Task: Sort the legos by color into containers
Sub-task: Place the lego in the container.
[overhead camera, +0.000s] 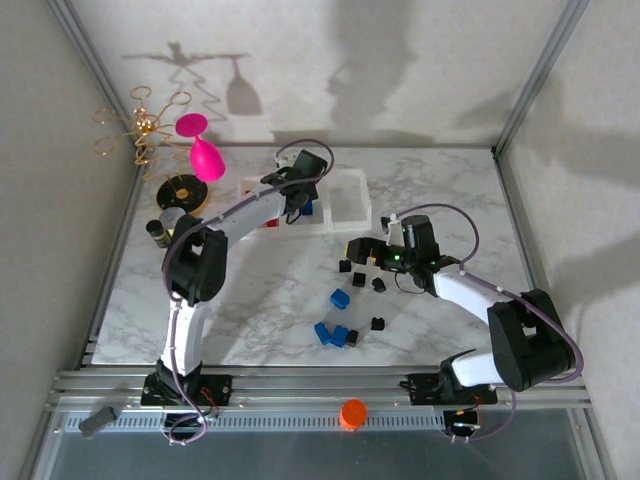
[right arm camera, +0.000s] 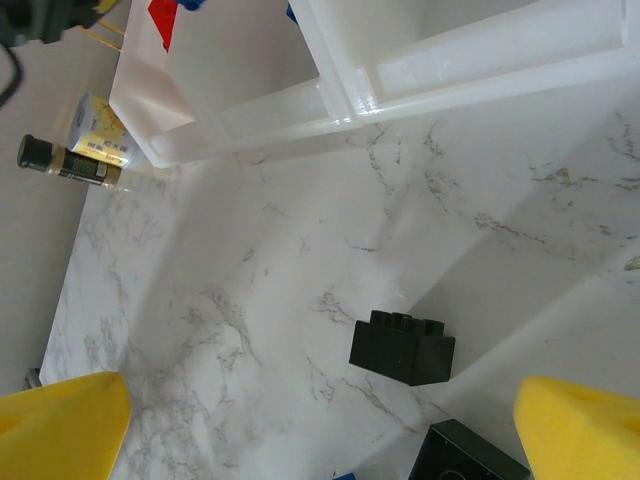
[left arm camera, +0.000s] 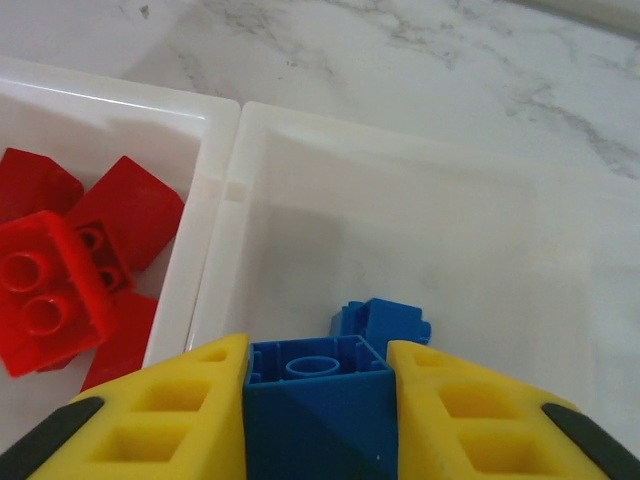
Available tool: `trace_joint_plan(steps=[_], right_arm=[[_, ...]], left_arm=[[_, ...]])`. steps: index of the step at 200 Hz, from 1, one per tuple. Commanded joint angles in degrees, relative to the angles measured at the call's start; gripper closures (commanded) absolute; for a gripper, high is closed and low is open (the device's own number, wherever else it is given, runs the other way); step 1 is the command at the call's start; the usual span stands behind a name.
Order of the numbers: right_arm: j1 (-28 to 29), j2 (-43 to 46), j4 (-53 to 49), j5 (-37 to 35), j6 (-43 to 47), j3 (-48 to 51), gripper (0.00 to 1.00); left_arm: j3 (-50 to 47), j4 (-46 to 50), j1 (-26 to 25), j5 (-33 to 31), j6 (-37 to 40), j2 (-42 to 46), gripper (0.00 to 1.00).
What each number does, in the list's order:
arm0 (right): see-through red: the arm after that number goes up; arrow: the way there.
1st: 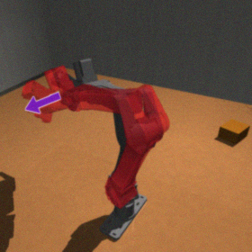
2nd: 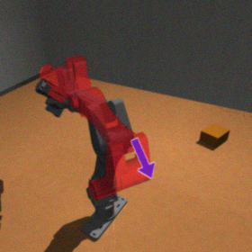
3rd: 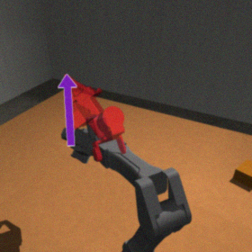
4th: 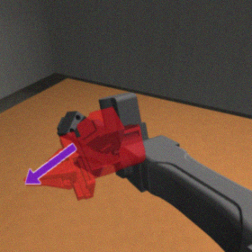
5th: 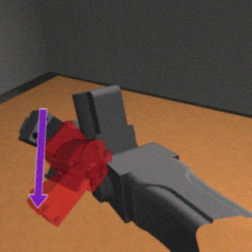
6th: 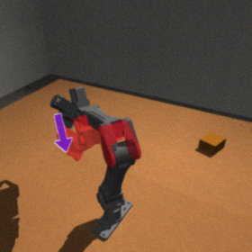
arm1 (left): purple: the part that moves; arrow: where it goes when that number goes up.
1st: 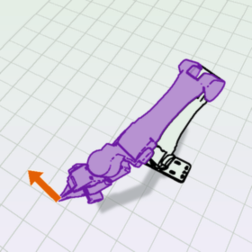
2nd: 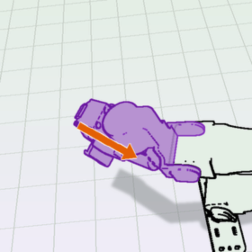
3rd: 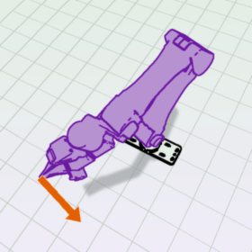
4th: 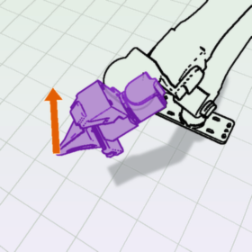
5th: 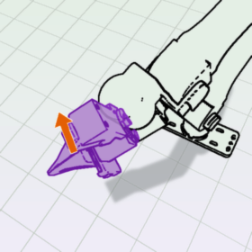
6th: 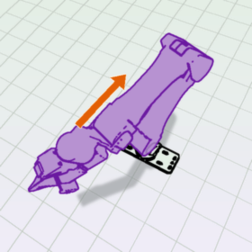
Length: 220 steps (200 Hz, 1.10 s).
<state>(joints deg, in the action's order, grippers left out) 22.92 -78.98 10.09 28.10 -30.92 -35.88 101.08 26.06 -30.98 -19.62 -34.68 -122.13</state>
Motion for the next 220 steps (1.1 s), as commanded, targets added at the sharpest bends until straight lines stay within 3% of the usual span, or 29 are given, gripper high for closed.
trace_joint_plan(steps=[1, 78, 128, 220], right_arm=[[0.46, -0.65, 0.69, -1.07, -0.29, -1.25, 0.01], [0.45, -1.53, -0.2, -1.45, 0.33, -2.48, 0.01], [0.37, -0.27, -2.95, -2.52, 1.99, -3.76, 0.01], [-3.8, 6.06, -15.19, -5.51, 3.81, -1.09, 0.01]], left_arm=[[3.76, 1.7, 0.99, -0.24, 1.95, -2.5, 0.66], [8.53, 4.83, 1.89, 0.89, 3.4, -6.46, 0.54], [7.96, 6.1, 1.22, 2.21, 3.83, -1.58, 0.53], [-18.0, -0.39, -8.17, 7.21, 0.08, 18.77, 0.5]])
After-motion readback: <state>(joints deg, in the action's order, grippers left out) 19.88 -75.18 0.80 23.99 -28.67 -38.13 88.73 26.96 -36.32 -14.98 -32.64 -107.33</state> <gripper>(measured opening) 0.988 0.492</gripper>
